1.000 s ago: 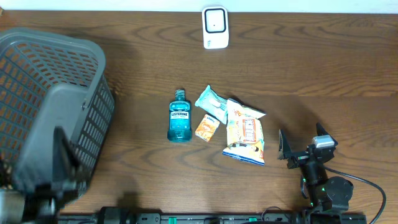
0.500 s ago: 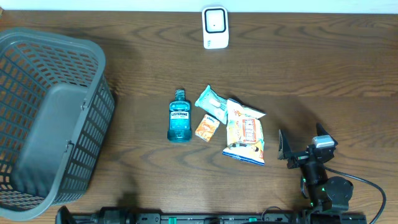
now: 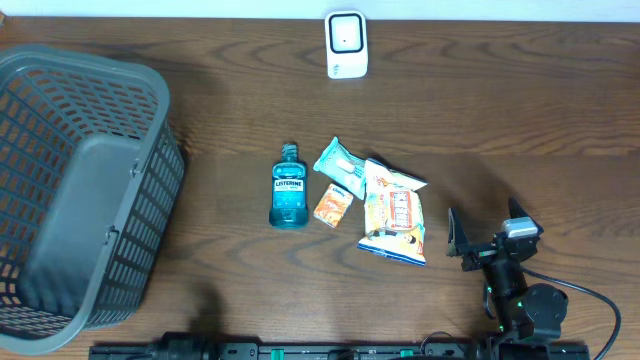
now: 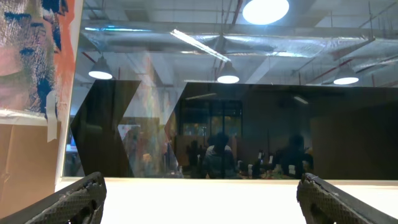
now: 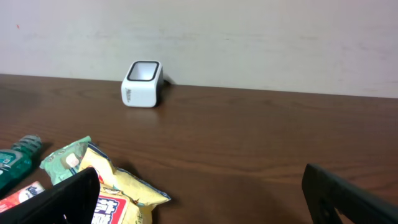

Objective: Scan the item barcode

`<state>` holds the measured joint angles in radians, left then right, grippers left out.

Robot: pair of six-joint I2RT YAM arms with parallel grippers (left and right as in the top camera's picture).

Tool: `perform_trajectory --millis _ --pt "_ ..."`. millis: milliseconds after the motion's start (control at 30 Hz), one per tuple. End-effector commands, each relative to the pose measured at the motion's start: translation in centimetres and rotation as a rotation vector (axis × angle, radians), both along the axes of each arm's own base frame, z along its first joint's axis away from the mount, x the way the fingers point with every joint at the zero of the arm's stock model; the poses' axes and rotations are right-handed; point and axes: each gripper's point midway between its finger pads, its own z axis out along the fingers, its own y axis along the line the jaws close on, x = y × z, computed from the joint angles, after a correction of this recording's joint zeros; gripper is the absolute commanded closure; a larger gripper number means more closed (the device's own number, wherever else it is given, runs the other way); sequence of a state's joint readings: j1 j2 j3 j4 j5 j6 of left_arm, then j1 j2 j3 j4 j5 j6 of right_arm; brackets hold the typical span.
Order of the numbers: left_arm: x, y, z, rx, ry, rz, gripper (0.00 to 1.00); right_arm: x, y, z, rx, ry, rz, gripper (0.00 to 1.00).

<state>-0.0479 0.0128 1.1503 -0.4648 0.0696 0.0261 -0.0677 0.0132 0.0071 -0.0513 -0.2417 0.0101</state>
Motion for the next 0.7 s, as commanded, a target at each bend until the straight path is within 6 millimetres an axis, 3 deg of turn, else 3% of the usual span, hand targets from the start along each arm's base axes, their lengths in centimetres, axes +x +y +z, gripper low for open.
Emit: perform_trajectory --millis 0,367,567,667 --pt "0.0 -0.2 -0.2 0.001 -0.005 -0.015 0.02 0.0 0.0 -0.2 -0.011 0.004 0.001 0.01" --pt "-0.9 0.6 1.3 -0.024 -0.072 0.017 0.02 0.0 0.0 -0.2 -0.011 0.004 0.0 0.01" --pt "-2.5 3.0 4.4 -0.121 -0.213 0.12 0.02 0.0 0.0 -0.2 -0.011 0.004 0.0 0.01" --pt "-3.3 3.0 5.7 -0.129 -0.274 0.119 0.02 0.0 0.0 -0.2 -0.011 0.004 0.0 0.01"
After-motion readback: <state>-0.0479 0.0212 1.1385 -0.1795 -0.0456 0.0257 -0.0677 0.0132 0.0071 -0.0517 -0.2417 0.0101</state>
